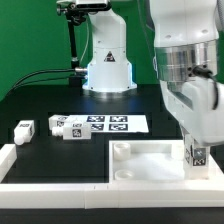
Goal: Assemble one leg
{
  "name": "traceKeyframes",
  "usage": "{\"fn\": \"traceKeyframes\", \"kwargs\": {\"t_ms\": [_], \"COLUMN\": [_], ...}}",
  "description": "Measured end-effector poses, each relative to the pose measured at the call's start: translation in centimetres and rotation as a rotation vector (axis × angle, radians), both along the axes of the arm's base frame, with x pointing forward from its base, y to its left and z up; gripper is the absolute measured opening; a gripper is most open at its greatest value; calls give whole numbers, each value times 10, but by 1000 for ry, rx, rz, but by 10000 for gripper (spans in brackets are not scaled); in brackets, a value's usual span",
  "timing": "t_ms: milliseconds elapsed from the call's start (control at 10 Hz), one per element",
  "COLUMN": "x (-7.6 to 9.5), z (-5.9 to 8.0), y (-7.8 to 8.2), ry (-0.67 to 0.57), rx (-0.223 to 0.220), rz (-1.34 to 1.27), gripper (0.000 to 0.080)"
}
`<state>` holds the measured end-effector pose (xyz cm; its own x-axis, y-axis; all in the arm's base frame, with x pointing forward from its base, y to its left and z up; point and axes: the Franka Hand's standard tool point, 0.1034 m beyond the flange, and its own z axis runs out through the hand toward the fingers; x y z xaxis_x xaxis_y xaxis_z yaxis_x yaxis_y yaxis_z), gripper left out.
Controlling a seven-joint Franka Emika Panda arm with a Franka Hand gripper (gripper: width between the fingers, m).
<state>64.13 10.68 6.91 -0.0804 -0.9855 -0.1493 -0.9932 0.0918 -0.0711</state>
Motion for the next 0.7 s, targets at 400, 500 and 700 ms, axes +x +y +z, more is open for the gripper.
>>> {"fn": "traceKeyframes", "kwargs": {"t_ms": [400, 500, 700], "x": [0, 1, -3], "z": [0, 1, -1], "y": [0, 3, 9], "ry": [-23, -55, -92], "rx": [-41, -55, -67], "rz": [293, 514, 662], "gripper": [573, 573, 645]}}
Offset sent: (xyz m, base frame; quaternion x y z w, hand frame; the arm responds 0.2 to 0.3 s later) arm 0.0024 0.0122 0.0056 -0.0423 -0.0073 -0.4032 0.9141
